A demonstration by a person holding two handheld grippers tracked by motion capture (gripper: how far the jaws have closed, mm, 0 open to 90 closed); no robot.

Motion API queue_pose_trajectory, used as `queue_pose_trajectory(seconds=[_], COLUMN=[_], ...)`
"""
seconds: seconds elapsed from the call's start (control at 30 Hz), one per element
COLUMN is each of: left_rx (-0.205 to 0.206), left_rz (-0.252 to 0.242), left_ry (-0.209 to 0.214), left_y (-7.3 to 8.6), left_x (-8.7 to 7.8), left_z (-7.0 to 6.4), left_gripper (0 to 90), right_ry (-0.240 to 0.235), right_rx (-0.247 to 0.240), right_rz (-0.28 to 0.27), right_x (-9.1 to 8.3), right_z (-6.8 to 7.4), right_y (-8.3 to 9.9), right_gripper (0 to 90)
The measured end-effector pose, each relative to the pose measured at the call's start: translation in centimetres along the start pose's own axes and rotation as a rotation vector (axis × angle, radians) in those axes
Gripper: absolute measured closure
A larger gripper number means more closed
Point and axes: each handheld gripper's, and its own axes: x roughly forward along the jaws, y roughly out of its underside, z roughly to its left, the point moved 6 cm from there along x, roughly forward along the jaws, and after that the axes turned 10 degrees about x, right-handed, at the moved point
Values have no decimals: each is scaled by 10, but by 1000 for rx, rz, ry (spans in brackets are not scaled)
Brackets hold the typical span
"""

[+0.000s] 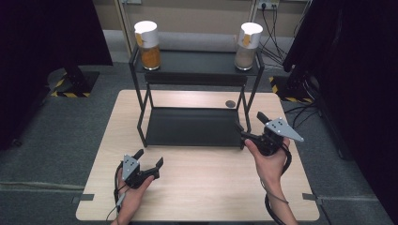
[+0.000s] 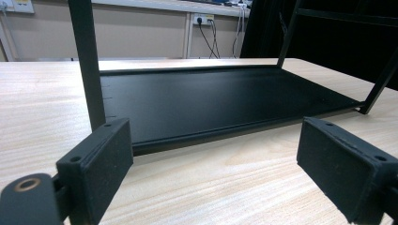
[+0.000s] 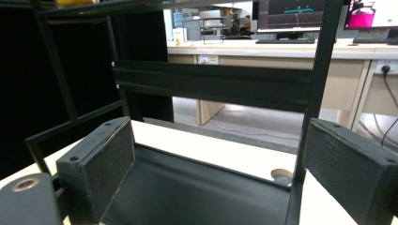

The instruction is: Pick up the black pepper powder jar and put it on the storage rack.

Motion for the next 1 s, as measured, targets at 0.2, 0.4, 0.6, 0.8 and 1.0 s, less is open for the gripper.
queue_pose_trajectory(seconds=[0.2,0.4,0.6,0.8,1.0], left_rx=[-1,-2,-2,-1,-2], left_rz=[-1,-1,0,0,-1], left_ry=[-1,0,0,-1,-1], left_y=[0,0,0,0,0], left_x=[0,0,0,0,0], left_z=[0,0,0,0,0], left_gripper=[103,104,103,103,103], right_ry=[-4,-24,-16,-11,-12], right_rx=[13,39,61,81,85], right_rz=[10,20,56,100,114], right_x=[-2,-5,-7,-10,-13], right_z=[-1,-5,-9,-12,-14], right_y=[15,32,50,73,92], right_gripper=[94,95,95,95,95])
